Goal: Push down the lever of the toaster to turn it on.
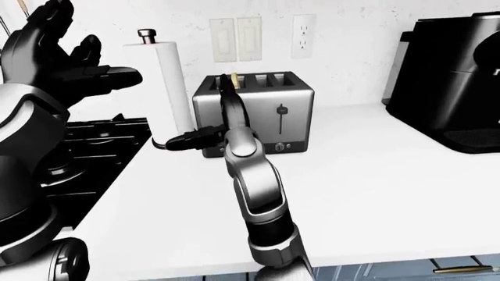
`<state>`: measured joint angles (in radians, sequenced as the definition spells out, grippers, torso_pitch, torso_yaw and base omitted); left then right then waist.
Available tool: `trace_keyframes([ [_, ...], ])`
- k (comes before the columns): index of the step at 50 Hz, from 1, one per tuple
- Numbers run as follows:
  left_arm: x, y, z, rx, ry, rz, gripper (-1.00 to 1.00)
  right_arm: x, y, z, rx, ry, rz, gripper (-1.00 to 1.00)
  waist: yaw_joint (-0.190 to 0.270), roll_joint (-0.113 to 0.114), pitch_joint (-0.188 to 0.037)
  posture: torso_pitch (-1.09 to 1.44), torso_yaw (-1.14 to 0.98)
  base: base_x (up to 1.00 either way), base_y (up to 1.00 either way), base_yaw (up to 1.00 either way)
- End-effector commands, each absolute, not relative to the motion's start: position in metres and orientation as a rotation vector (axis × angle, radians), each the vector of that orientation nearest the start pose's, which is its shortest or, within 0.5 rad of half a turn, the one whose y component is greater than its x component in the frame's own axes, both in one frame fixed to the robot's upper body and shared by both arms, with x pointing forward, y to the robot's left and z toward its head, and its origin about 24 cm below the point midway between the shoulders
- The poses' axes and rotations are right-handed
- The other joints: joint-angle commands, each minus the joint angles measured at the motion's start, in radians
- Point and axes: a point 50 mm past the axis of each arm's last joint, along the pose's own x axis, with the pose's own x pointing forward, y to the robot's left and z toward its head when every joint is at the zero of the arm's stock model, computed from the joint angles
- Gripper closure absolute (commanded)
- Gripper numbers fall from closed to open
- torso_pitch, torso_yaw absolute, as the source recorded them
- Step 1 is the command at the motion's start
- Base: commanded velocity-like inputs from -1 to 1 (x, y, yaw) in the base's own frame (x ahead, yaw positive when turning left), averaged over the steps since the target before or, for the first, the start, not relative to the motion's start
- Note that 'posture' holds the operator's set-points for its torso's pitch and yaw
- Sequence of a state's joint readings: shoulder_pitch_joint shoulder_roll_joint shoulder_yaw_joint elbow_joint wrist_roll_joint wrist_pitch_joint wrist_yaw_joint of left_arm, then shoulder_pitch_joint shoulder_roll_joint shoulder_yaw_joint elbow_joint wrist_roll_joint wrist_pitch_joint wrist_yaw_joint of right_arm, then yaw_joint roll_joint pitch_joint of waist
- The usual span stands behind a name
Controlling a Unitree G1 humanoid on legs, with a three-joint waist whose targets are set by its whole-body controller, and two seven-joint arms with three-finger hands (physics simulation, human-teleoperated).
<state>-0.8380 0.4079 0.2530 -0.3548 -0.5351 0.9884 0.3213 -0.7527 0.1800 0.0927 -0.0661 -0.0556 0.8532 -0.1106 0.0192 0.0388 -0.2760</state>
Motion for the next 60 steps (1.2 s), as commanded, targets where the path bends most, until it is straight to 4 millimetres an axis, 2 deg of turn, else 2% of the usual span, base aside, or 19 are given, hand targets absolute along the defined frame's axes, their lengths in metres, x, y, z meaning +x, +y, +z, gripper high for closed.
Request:
trace_keyframes([
  [1,0.301,0.191,0.306,-0.077,-0.299,0.082,-1.0,0.33,-0.032,0.21,-0.031,-0.01,0.228,-1.0,0.001,0.005,-0.006,-0.4,0.0,0.0,0.0,0.0],
  [15,0.301,0.191,0.306,-0.075,-0.297,0.084,-1.0,0.326,-0.03,0.207,-0.031,0.014,0.237,-1.0,0.008,0.001,-0.006,-0.4,0.0,0.0,0.0,0.0],
  [27,0.301,0.192,0.306,-0.074,-0.297,0.086,-1.0,0.327,-0.028,0.194,-0.044,0.051,0.228,-1.0,0.009,0.002,-0.01,-0.4,0.0,0.0,0.0,0.0],
  [39,0.3,0.192,0.307,-0.075,-0.299,0.087,-1.0,0.326,-0.028,0.19,-0.031,0.079,0.226,-1.0,0.01,0.002,-0.01,-0.4,0.0,0.0,0.0,0.0],
  [60,0.301,0.192,0.307,-0.076,-0.299,0.089,-1.0,0.33,-0.027,0.163,-0.025,0.129,0.223,-1.0,0.01,0.003,-0.008,-0.4,0.0,0.0,0.0,0.0],
])
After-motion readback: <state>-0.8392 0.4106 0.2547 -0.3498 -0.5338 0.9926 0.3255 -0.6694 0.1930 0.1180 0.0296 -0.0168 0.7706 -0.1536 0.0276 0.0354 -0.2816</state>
